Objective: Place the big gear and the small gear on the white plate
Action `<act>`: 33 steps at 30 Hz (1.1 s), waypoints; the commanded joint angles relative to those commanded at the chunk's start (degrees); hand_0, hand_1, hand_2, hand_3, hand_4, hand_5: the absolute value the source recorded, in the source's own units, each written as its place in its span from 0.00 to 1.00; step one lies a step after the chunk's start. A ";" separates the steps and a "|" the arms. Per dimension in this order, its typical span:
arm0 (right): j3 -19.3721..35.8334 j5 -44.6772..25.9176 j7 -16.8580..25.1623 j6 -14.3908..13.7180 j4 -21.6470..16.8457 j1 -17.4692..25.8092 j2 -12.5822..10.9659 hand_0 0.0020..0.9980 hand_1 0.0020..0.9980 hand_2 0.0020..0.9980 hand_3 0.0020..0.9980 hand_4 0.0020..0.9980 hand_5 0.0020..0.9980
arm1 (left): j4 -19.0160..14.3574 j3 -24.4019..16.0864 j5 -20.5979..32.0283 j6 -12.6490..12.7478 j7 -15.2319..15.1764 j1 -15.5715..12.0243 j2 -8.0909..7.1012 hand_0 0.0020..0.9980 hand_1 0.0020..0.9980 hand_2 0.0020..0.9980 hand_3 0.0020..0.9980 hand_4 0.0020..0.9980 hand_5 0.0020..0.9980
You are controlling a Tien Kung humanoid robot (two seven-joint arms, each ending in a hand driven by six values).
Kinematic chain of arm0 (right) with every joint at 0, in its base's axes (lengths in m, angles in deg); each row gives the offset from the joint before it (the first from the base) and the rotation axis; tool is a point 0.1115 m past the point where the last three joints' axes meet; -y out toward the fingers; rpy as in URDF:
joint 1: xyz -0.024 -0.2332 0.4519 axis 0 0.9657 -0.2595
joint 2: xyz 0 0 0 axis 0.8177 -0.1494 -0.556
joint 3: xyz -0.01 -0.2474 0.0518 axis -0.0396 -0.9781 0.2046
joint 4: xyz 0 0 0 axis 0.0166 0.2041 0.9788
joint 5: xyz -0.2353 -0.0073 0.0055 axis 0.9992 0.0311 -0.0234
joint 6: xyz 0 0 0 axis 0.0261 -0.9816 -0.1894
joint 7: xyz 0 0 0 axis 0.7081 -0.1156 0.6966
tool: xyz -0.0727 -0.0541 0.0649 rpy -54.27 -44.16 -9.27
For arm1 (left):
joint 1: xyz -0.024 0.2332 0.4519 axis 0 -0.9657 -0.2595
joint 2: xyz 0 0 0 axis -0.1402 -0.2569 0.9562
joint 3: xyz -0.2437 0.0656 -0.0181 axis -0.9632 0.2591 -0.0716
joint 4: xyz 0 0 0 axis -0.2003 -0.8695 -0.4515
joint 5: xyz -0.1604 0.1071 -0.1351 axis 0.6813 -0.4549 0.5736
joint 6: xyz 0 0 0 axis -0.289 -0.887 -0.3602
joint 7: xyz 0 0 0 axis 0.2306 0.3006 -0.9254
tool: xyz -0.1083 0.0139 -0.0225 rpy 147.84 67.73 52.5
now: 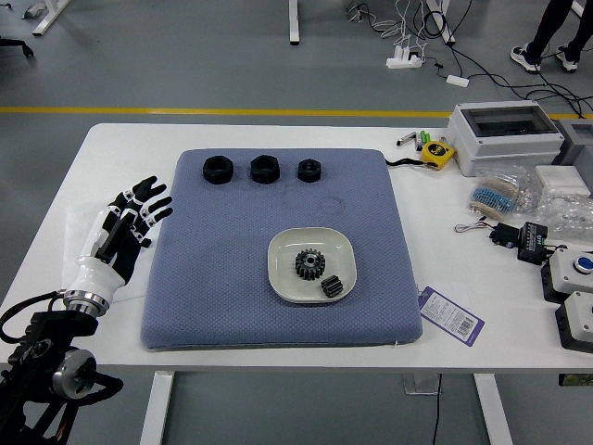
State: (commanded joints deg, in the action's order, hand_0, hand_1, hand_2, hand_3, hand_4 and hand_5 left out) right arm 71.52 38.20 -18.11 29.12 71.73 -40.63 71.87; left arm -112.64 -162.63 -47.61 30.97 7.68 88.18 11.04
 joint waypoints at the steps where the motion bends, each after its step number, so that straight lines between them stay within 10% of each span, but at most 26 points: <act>1: -0.01 -0.04 0.00 -0.01 0.00 -0.01 0.00 0.64 0.63 0.72 0.59 0.84 0.71 | -0.04 -0.16 -0.10 -0.06 0.02 -0.04 -0.02 0.74 0.74 0.81 0.76 0.93 0.59; 33: 0.52 0.94 -0.46 -0.20 -0.08 0.72 0.21 0.64 0.63 0.72 0.59 0.84 0.71 | -0.66 -2.03 -4.69 -2.57 0.87 -0.72 -0.44 0.74 0.73 0.80 0.76 0.92 0.62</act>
State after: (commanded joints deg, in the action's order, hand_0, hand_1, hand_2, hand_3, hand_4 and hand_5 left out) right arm 72.04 39.14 -18.57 28.92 71.65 -39.91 72.08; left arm -113.31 -164.66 -52.30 28.41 8.55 87.46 10.59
